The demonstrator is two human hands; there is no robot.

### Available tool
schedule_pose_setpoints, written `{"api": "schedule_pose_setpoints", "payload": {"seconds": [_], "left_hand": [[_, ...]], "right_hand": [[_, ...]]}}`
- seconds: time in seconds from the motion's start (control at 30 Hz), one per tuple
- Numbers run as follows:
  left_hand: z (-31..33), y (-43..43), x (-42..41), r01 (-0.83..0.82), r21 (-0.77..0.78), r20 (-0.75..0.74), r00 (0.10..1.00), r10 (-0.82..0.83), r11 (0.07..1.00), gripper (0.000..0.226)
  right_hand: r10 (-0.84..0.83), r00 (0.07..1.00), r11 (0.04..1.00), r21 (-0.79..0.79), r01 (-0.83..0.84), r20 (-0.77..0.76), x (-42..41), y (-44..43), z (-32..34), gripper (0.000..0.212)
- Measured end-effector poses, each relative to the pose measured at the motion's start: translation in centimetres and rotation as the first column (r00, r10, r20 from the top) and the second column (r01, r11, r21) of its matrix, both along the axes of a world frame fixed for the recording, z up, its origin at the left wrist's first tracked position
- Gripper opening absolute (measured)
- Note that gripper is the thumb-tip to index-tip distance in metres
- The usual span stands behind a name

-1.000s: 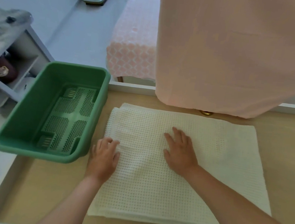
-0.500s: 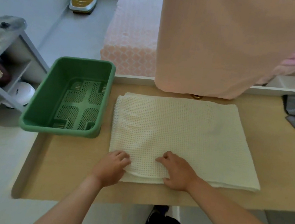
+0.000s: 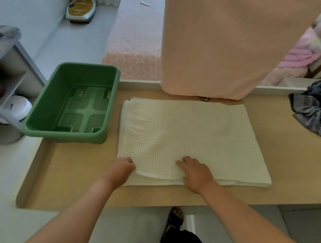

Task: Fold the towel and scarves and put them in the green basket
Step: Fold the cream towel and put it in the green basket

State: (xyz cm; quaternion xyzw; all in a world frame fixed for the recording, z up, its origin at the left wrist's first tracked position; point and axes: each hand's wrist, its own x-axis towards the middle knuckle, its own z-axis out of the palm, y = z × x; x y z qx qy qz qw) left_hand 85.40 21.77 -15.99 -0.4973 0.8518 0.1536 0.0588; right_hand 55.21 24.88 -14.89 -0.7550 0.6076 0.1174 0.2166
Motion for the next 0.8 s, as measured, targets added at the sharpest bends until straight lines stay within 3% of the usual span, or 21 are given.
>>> {"api": "schedule_pose_setpoints", "payload": {"seconds": [0.1, 0.2, 0.27, 0.33, 0.4, 0.5, 0.57, 0.7, 0.8], "left_hand": [[0.4, 0.2, -0.6, -0.058, -0.128, -0.141, 0.989, 0.040, 0.990, 0.019], [2.6, 0.7, -0.8, -0.144, -0.214, -0.373, 0.926, 0.056, 0.966, 0.014], [3.6, 1.1, -0.3, -0.171, -0.231, -0.437, 0.898, 0.055, 0.958, 0.016], [3.8, 1.7, 0.4, -0.166, -0.233, -0.424, 0.904, 0.054, 0.958, 0.021], [3.1, 2.3, 0.6, -0.135, -0.118, -0.340, 0.936, 0.088, 0.984, 0.023], [1.9, 2.6, 0.1, -0.108, 0.170, 0.044, 0.994, 0.102, 0.980, 0.021], [2.3, 2.4, -1.2, -0.169, 0.185, 0.166, 0.976, 0.139, 0.968, 0.019], [3.3, 1.7, -6.6, -0.104, -0.094, -0.063, 0.993, 0.098, 0.990, 0.016], [2.7, 2.0, -13.0, -0.002, -0.018, -0.210, 0.978, -0.001, 1.000, 0.021]], "right_hand": [[-0.011, 1.000, 1.000, -0.010, 0.011, -0.018, 0.2, 0.3, 0.2, 0.070], [-0.046, 0.996, 0.991, -0.125, 0.036, -0.072, 0.2, 0.6, 0.3, 0.059], [-0.053, 0.993, 0.985, -0.169, 0.035, -0.104, -0.2, 0.7, 0.6, 0.052], [-0.040, 0.997, 0.986, -0.164, 0.029, -0.063, -0.9, 1.0, 0.6, 0.051], [-0.025, 1.000, 0.991, -0.128, 0.023, -0.009, -1.7, 1.4, 0.4, 0.057], [-0.010, 1.000, 0.999, -0.054, 0.009, -0.009, -2.7, 2.2, 0.1, 0.070], [-0.027, 1.000, 0.999, -0.031, 0.027, 0.015, -3.3, 2.5, 0.0, 0.072], [-0.099, 0.993, 0.991, -0.085, 0.104, 0.057, -6.4, 2.7, -0.1, 0.068], [-0.146, 0.989, 0.981, -0.129, 0.145, -0.004, -11.0, 3.4, -0.4, 0.066]]}}
